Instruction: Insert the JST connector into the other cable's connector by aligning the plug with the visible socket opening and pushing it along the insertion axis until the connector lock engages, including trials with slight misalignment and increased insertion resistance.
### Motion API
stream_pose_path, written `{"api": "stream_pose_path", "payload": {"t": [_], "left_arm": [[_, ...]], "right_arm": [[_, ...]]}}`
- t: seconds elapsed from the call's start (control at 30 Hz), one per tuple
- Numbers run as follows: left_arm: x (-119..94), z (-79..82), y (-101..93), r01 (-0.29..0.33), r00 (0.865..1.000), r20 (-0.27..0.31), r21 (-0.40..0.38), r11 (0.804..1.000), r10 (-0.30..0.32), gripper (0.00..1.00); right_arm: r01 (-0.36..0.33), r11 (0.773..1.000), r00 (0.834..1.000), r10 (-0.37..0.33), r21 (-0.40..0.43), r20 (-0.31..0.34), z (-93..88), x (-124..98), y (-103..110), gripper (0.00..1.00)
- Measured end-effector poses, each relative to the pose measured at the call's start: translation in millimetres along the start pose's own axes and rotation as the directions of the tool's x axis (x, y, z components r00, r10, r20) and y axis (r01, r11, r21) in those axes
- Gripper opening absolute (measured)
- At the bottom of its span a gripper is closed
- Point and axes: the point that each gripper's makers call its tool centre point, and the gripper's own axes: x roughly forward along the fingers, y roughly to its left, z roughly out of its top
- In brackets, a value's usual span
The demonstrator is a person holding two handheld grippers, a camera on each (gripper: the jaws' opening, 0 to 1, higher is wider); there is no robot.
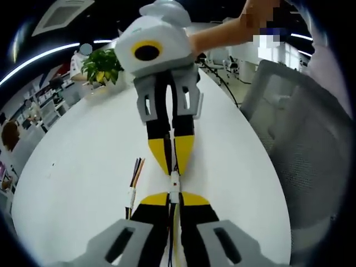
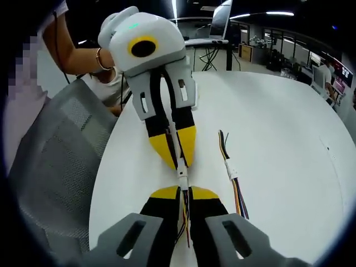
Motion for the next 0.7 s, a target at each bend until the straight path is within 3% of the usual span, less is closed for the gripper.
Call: {"api": "stream_pose_path", "payload": {"t": [0.7], "left_arm": [[5.4, -0.3, -3.2, 0.034, 0.998, -0.045, 0.07, 0.997, -0.031, 0.0]], "right_arm": [[0.011, 1.0, 0.998, -0.012, -0.011, -0.059, -7.4, 3.7, 2.0, 0.02]]}}
